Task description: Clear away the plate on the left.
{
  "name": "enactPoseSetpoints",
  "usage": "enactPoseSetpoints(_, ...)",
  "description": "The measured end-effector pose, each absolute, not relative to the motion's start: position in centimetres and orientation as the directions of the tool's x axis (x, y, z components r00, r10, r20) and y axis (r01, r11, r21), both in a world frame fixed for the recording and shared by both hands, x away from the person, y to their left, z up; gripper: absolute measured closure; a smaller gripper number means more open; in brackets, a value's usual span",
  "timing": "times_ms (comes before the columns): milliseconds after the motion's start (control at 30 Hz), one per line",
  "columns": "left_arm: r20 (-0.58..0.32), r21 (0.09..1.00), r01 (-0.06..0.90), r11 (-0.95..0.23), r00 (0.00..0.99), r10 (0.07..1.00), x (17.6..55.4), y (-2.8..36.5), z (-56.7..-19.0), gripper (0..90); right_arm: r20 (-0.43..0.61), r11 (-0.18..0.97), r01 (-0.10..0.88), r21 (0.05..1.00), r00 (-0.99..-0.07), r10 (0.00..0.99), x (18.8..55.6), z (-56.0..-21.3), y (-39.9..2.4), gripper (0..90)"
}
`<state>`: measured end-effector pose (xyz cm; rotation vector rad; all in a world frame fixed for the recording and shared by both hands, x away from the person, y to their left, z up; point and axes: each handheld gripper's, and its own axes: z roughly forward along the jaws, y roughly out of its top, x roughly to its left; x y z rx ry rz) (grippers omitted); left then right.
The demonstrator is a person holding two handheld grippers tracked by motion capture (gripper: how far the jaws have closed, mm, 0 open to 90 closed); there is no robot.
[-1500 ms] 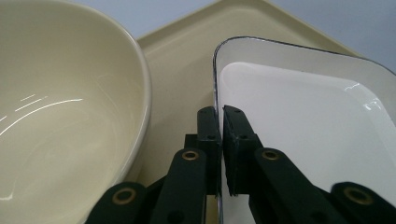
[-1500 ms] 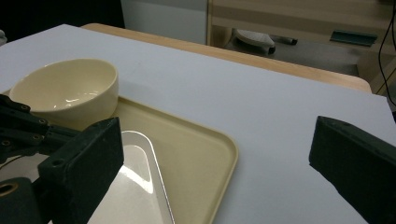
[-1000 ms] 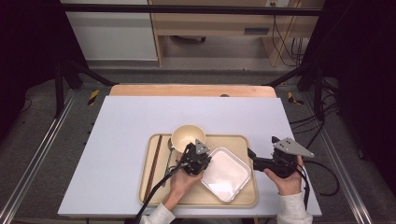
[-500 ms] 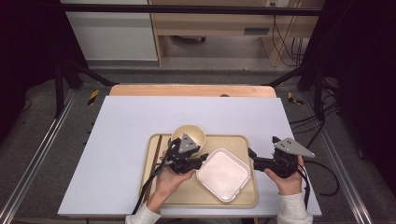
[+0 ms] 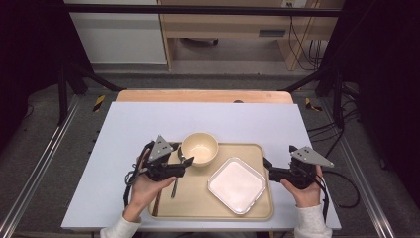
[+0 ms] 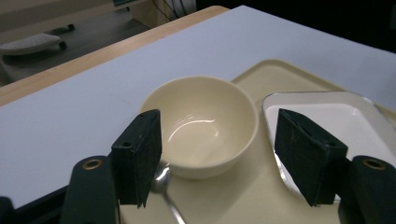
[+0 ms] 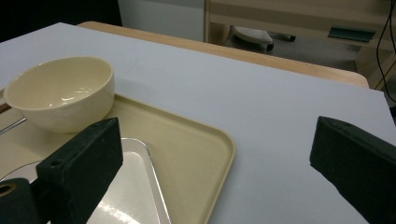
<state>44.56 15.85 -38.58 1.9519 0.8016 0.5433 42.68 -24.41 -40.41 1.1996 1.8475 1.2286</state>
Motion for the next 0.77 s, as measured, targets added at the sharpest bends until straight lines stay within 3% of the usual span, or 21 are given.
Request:
enactPoseSetpoints(433,0.008,0.895,0.363,-0.262,0.571,0.821,44.4,23.6,-40.9,29.1,-0.001,0.157,0.366,0.917,-0.392,0.92,42.9,-40.8,-24.8,2.9)
enactPoseSetpoints(767,-0.014,0.893,0.391,-0.221,0.517,0.856,44.3,26.4,-42.2,28.2,0.014,0.141,0.376,0.916,-0.381,0.924,43.0,-41.0,-25.4,2.9)
